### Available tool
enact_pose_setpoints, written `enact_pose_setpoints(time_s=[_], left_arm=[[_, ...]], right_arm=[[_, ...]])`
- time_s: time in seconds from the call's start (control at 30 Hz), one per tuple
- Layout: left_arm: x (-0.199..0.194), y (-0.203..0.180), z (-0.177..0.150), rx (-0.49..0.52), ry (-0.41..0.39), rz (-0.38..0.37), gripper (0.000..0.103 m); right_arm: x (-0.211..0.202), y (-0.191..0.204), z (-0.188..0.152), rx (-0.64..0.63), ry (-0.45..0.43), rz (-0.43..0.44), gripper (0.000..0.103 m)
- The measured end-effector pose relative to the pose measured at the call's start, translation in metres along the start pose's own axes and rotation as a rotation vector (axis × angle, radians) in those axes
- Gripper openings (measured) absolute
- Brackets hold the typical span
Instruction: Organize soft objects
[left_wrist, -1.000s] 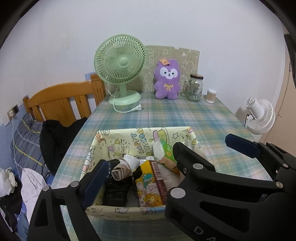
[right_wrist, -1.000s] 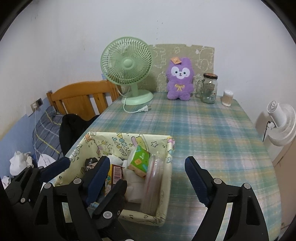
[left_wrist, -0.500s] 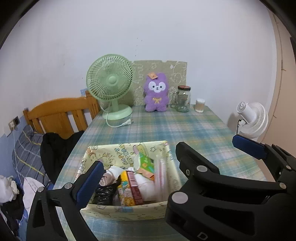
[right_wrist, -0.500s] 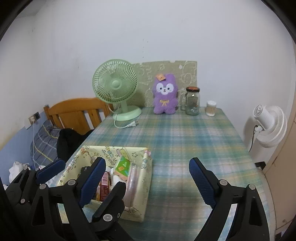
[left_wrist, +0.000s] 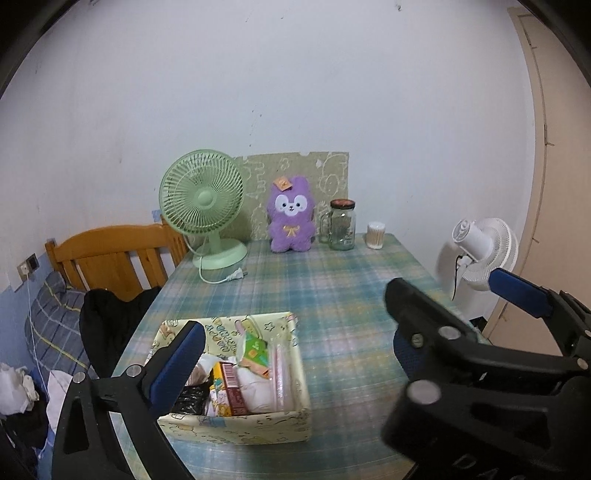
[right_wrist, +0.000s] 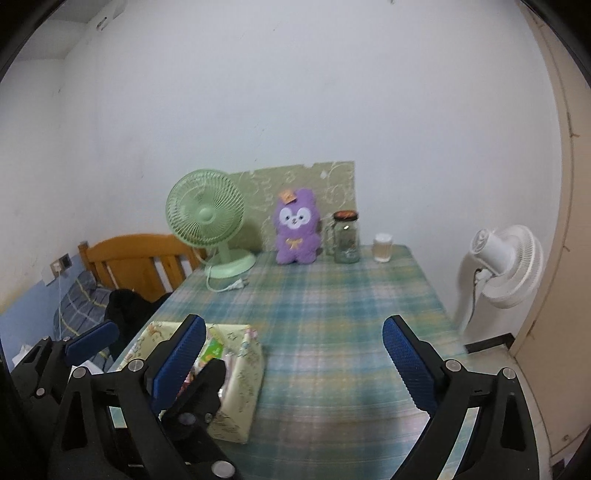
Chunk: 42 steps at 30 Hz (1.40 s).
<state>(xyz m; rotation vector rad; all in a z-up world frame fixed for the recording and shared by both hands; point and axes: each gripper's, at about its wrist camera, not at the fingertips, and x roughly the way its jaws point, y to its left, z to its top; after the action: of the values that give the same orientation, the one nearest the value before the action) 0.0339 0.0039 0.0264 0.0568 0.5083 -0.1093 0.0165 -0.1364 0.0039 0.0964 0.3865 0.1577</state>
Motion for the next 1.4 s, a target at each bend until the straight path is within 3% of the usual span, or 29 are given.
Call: enact_pose_setpoints(time_s=[0.5, 1.4], left_arm=[[-0.022, -0.017, 0.002, -0.016, -0.038, 0.040, 0.103], [-0.039, -0.008, -0.001, -0.056, -0.067, 0.074, 0.103]], right_arm=[[-0.037, -0.046, -0.001, 0.033, -0.042, -0.067, 0.099], [-0.055, -0.055, -0.002, 0.041, -0.077, -0.098, 0.099]])
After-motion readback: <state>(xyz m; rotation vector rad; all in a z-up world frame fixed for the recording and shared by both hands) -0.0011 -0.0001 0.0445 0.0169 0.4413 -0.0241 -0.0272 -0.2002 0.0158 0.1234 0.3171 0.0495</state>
